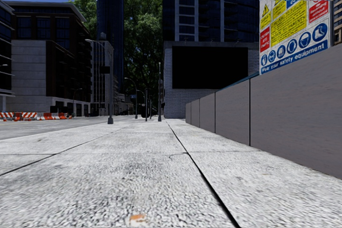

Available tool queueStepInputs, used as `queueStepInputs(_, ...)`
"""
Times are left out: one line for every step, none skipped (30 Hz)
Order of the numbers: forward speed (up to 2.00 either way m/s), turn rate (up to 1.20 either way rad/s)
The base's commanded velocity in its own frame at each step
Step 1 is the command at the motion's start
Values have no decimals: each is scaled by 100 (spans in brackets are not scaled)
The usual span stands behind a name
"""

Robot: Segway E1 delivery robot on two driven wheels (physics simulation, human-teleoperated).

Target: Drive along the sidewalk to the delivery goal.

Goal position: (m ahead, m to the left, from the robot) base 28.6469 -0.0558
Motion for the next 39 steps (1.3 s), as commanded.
queueStepInputs(200,0)
queueStepInputs(200,0)
queueStepInputs(200,0)
queueStepInputs(200,0)
queueStepInputs(200,0)
queueStepInputs(200,0)
queueStepInputs(200,0)
queueStepInputs(200,0)
queueStepInputs(200,0)
queueStepInputs(200,0)
queueStepInputs(200,0)
queueStepInputs(200,0)
queueStepInputs(200,0)
queueStepInputs(200,0)
queueStepInputs(200,0)
queueStepInputs(200,0)
queueStepInputs(200,0)
queueStepInputs(200,0)
queueStepInputs(200,0)
queueStepInputs(200,0)
queueStepInputs(200,0)
queueStepInputs(200,0)
queueStepInputs(200,0)
queueStepInputs(200,0)
queueStepInputs(200,0)
queueStepInputs(200,0)
queueStepInputs(200,0)
queueStepInputs(200,0)
queueStepInputs(200,0)
queueStepInputs(200,0)
queueStepInputs(200,0)
queueStepInputs(200,0)
queueStepInputs(200,0)
queueStepInputs(200,0)
queueStepInputs(200,0)
queueStepInputs(200,0)
queueStepInputs(200,0)
queueStepInputs(200,0)
queueStepInputs(200,0)
